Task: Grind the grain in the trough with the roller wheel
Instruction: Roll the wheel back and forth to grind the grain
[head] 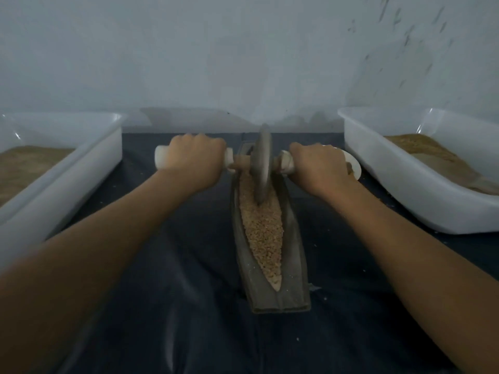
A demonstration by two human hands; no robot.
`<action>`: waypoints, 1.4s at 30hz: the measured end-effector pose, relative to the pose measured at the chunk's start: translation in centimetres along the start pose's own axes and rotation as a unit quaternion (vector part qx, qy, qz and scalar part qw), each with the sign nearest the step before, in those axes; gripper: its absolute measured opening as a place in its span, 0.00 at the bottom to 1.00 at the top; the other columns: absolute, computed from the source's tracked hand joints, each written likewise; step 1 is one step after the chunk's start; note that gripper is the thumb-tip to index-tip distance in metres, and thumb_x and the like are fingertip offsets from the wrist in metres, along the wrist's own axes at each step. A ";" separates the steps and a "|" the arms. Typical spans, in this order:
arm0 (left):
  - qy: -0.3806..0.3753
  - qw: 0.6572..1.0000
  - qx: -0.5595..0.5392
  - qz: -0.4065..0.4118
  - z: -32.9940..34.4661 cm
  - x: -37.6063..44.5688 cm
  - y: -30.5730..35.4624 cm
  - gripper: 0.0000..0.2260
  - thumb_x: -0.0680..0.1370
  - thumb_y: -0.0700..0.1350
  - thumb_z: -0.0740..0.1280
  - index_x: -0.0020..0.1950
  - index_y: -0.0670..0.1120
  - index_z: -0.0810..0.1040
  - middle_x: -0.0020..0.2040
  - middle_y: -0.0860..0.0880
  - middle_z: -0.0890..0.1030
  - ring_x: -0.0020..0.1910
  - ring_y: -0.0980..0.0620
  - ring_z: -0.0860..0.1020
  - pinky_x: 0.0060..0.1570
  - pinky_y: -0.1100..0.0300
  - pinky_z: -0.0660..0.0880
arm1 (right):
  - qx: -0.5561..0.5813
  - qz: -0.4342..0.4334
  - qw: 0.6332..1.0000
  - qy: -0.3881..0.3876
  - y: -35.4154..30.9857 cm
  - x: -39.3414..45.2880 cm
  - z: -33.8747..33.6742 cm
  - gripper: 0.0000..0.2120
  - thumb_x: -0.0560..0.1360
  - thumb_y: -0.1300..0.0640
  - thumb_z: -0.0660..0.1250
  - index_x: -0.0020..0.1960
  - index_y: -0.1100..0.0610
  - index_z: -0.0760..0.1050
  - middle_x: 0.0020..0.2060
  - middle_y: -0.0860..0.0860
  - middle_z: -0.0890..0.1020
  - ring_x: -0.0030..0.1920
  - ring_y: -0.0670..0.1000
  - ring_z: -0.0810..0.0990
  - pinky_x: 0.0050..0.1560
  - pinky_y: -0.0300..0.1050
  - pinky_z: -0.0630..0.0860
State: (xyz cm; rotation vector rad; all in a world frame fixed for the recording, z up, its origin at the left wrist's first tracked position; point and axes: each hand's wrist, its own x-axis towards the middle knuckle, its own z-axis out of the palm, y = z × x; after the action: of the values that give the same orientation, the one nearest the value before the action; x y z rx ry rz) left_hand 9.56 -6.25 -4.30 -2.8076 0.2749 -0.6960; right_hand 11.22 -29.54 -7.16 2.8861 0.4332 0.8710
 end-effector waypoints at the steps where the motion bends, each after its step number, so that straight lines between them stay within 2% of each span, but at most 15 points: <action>1: -0.006 1.000 0.013 0.002 0.0 0.8 0.1 0.06 0.74 0.47 0.66 0.50 0.49 0.76 0.47 0.45 0.80 0.46 0.41 0.79 0.38 0.54 0.66 | 0.013 0.007 1.000 0.003 0.1 0.3 0.5 0.13 0.73 0.52 0.66 0.43 0.54 0.62 0.39 0.58 0.80 0.39 0.61 0.78 0.34 0.49 0.63; 6: -0.001 1.000 0.011 0.025 -1.6 -1.7 1.0 0.07 0.74 0.46 0.66 0.45 0.51 0.68 0.47 0.47 0.80 0.46 0.43 0.79 0.37 0.55 0.64 | 0.011 -0.001 1.000 -0.019 -0.4 -2.9 -1.4 0.10 0.73 0.51 0.68 0.44 0.55 0.69 0.37 0.55 0.79 0.37 0.60 0.77 0.32 0.48 0.71; 8: -0.019 0.999 -0.020 0.017 -2.2 -5.3 0.4 0.12 0.74 0.51 0.66 0.43 0.53 0.62 0.43 0.50 0.79 0.42 0.46 0.78 0.37 0.56 0.64 | -0.028 -0.058 0.998 -0.001 -0.7 -5.2 -4.2 0.16 0.64 0.52 0.75 0.40 0.53 0.68 0.29 0.51 0.74 0.29 0.57 0.74 0.25 0.41 0.59; 10: -0.008 0.999 -0.038 0.031 -3.0 -9.4 -0.1 0.17 0.70 0.55 0.69 0.41 0.54 0.60 0.34 0.54 0.72 0.31 0.50 0.72 0.32 0.58 0.62 | -0.037 -0.096 0.994 0.029 -1.3 -7.6 -7.1 0.21 0.53 0.58 0.79 0.35 0.54 0.68 0.24 0.50 0.72 0.23 0.56 0.71 0.26 0.37 0.51; 13: 0.054 0.990 -0.081 0.106 -4.2 -12.7 -0.6 0.25 0.54 0.51 0.79 0.35 0.53 0.62 0.25 0.55 0.67 0.20 0.52 0.65 0.25 0.64 0.53 | -0.019 -0.114 0.993 0.030 -1.7 -9.7 -8.8 0.23 0.48 0.62 0.79 0.32 0.54 0.67 0.22 0.49 0.70 0.20 0.52 0.68 0.22 0.38 0.57; 16: 0.012 0.994 -0.059 0.086 -3.6 -11.2 -0.5 0.26 0.57 0.51 0.78 0.36 0.54 0.59 0.26 0.56 0.66 0.21 0.54 0.63 0.26 0.63 0.54 | -0.006 -0.092 0.996 0.006 -1.6 -9.0 -7.6 0.25 0.46 0.60 0.81 0.31 0.53 0.66 0.20 0.49 0.69 0.18 0.51 0.67 0.22 0.35 0.55; 19: -0.006 0.999 -0.036 0.025 -0.9 -6.0 -0.1 0.14 0.71 0.53 0.67 0.40 0.54 0.61 0.34 0.54 0.70 0.32 0.50 0.71 0.32 0.58 0.63 | -0.043 -0.066 0.997 -0.009 -1.2 -5.7 -4.5 0.24 0.56 0.53 0.81 0.35 0.51 0.65 0.25 0.49 0.73 0.23 0.51 0.70 0.25 0.35 0.50; 21: -0.031 0.998 -0.055 -0.002 0.6 -2.5 -0.5 0.10 0.74 0.52 0.64 0.42 0.54 0.63 0.40 0.52 0.75 0.39 0.46 0.75 0.37 0.55 0.65 | -0.068 -0.033 0.997 -0.010 -0.8 -2.3 -2.2 0.21 0.68 0.50 0.74 0.41 0.49 0.59 0.31 0.49 0.74 0.29 0.53 0.72 0.26 0.41 0.61; 23: -0.018 0.998 -0.061 -0.013 1.8 0.2 -0.9 0.08 0.74 0.51 0.64 0.42 0.53 0.64 0.42 0.50 0.77 0.38 0.46 0.74 0.37 0.54 0.66 | -0.080 -0.017 0.997 -0.007 -0.4 0.8 -1.1 0.18 0.72 0.52 0.69 0.42 0.51 0.58 0.34 0.51 0.77 0.34 0.56 0.77 0.30 0.45 0.64; 29: -0.039 0.995 -0.082 -0.036 2.1 -0.2 -0.6 0.09 0.75 0.51 0.65 0.45 0.51 0.66 0.44 0.49 0.78 0.37 0.47 0.72 0.38 0.54 0.67 | -0.077 -0.032 0.996 -0.021 -1.6 1.5 -2.7 0.12 0.74 0.54 0.67 0.44 0.52 0.62 0.40 0.51 0.80 0.36 0.54 0.76 0.31 0.44 0.61; 32: -0.058 0.995 -0.086 -0.007 -0.1 -4.8 -0.4 0.10 0.74 0.52 0.66 0.45 0.53 0.64 0.43 0.53 0.77 0.40 0.48 0.77 0.38 0.56 0.68 | -0.085 -0.089 0.992 -0.023 -1.9 -2.8 -5.2 0.15 0.67 0.54 0.74 0.45 0.52 0.68 0.35 0.49 0.78 0.31 0.51 0.74 0.28 0.43 0.57; 35: 0.031 0.992 -0.090 0.087 -3.5 -10.2 -0.2 0.21 0.58 0.48 0.78 0.38 0.52 0.66 0.30 0.53 0.71 0.25 0.51 0.72 0.27 0.59 0.64 | -0.014 -0.120 0.992 -0.034 -1.9 -7.1 -7.8 0.24 0.52 0.52 0.80 0.37 0.46 0.67 0.26 0.46 0.73 0.25 0.48 0.73 0.23 0.40 0.62; 38: 0.109 0.980 -0.093 0.140 -4.9 -12.2 -0.2 0.21 0.45 0.42 0.79 0.30 0.49 0.70 0.23 0.52 0.69 0.19 0.51 0.68 0.24 0.61 0.60 | -0.018 -0.060 0.982 -0.178 -1.2 -8.8 -7.7 0.21 0.66 0.45 0.71 0.39 0.41 0.55 0.33 0.42 0.70 0.36 0.44 0.75 0.38 0.44 0.76; 40: 0.054 0.988 -0.073 0.122 -5.1 -11.3 0.3 0.22 0.48 0.43 0.79 0.33 0.49 0.70 0.26 0.53 0.71 0.21 0.51 0.70 0.27 0.61 0.59 | -0.018 -0.047 0.984 -0.172 -1.0 -8.7 -6.8 0.19 0.69 0.43 0.68 0.40 0.42 0.55 0.34 0.42 0.72 0.37 0.43 0.75 0.38 0.43 0.74; 42: 0.001 0.996 -0.011 0.085 -4.3 -8.7 0.8 0.18 0.64 0.48 0.75 0.41 0.52 0.66 0.34 0.53 0.74 0.31 0.51 0.75 0.32 0.59 0.62 | -0.012 -0.039 0.990 -0.134 -0.9 -7.6 -5.5 0.20 0.69 0.43 0.69 0.38 0.43 0.56 0.30 0.43 0.70 0.32 0.44 0.73 0.29 0.39 0.65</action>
State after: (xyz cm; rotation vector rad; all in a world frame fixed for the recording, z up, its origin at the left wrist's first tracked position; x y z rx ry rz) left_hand -0.17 -5.77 -4.64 -2.7619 0.5191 -0.6605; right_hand 1.87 -30.85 -6.74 2.8837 0.4989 0.4624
